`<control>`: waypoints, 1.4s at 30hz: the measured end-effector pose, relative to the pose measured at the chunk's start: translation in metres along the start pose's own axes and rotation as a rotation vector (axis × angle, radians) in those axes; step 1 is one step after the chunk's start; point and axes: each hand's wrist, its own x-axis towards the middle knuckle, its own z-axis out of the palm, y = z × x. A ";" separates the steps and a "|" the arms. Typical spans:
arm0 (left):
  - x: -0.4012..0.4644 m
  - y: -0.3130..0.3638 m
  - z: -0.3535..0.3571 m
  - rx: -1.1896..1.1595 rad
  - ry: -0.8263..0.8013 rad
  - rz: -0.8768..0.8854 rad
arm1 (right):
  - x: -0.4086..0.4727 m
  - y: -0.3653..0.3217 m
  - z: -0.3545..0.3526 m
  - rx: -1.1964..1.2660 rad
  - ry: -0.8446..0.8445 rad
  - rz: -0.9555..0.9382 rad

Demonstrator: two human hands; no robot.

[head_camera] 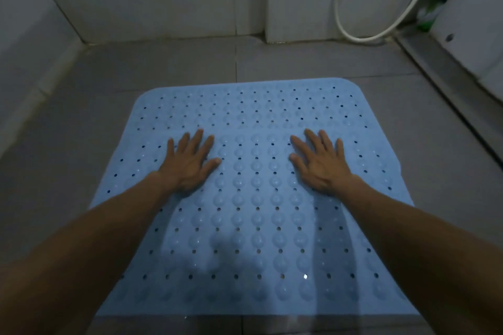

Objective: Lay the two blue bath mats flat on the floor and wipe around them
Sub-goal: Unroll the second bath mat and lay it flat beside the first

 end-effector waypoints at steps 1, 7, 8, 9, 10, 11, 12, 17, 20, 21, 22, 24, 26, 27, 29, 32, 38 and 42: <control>-0.006 0.010 0.011 -0.063 -0.009 -0.026 | -0.004 -0.004 0.009 0.027 -0.016 0.033; -0.034 0.023 0.039 -0.137 0.087 -0.085 | -0.027 -0.006 0.020 0.023 0.015 0.074; -0.040 0.024 0.043 -0.127 0.100 -0.079 | -0.033 -0.007 0.021 0.023 0.023 0.073; -0.048 0.026 0.046 -0.118 0.119 -0.076 | -0.040 -0.008 0.023 0.021 0.030 0.076; -0.056 0.027 0.050 -0.114 0.139 -0.075 | -0.048 -0.009 0.025 0.018 0.035 0.081; -0.063 0.028 0.054 -0.114 0.153 -0.073 | -0.055 -0.009 0.028 0.013 0.038 0.088; -0.071 0.029 0.058 -0.119 0.164 -0.067 | -0.063 -0.010 0.031 0.003 0.040 0.094; -0.103 0.036 0.071 -0.138 0.191 -0.043 | -0.101 -0.011 0.041 -0.019 0.044 0.113; -0.121 0.041 0.078 -0.118 0.165 -0.038 | -0.123 -0.011 0.047 -0.031 0.020 0.127; -0.127 0.043 0.079 -0.122 0.156 -0.036 | -0.131 -0.011 0.049 -0.032 0.014 0.130; -0.132 0.044 0.080 -0.126 0.148 -0.036 | -0.138 -0.011 0.050 -0.030 0.009 0.133; -0.141 0.047 0.082 -0.122 0.131 -0.032 | -0.149 -0.011 0.051 -0.012 -0.002 0.142; -0.151 0.050 0.083 -0.129 0.125 -0.032 | -0.159 -0.012 0.052 -0.009 -0.016 0.146; -0.156 0.052 0.083 -0.127 0.122 -0.034 | -0.164 -0.012 0.052 -0.015 -0.020 0.144; -0.168 0.055 0.087 -0.113 0.131 -0.034 | -0.173 -0.013 0.049 -0.028 -0.003 0.131; -0.178 0.060 0.085 -0.111 0.159 -0.045 | -0.171 -0.016 0.038 -0.031 0.112 0.088; -0.160 0.060 0.079 -0.132 0.168 -0.076 | -0.146 -0.018 0.048 -0.013 -0.006 0.060; -0.165 0.060 0.088 -0.090 0.146 -0.102 | -0.148 -0.016 0.056 -0.065 0.025 0.063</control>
